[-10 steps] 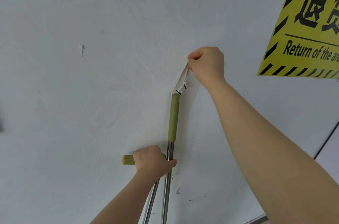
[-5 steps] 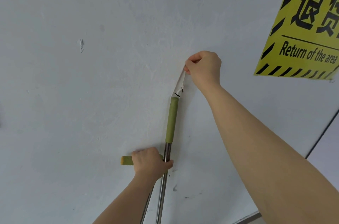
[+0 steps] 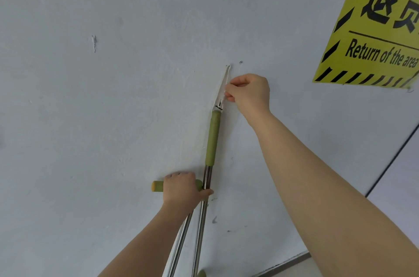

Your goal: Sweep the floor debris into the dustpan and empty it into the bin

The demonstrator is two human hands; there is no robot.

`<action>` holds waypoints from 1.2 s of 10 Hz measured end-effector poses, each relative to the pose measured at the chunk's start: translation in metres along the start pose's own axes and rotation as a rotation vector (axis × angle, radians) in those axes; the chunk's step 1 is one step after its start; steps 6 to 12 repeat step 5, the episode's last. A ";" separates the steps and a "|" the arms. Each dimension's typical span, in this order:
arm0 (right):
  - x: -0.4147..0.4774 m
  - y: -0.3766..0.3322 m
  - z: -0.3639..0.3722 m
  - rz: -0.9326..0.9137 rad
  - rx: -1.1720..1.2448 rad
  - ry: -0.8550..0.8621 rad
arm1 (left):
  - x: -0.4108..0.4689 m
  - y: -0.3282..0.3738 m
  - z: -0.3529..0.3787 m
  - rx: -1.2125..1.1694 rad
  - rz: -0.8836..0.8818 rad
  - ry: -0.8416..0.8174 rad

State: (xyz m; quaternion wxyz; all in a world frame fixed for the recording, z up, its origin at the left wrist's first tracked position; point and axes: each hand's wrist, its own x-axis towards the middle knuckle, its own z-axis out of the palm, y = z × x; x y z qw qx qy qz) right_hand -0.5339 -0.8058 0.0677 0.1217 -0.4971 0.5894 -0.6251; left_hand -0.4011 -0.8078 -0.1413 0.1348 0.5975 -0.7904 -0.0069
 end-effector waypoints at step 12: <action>-0.060 0.060 -0.018 0.194 -0.072 -0.032 | -0.033 -0.054 -0.063 -0.540 -0.121 0.229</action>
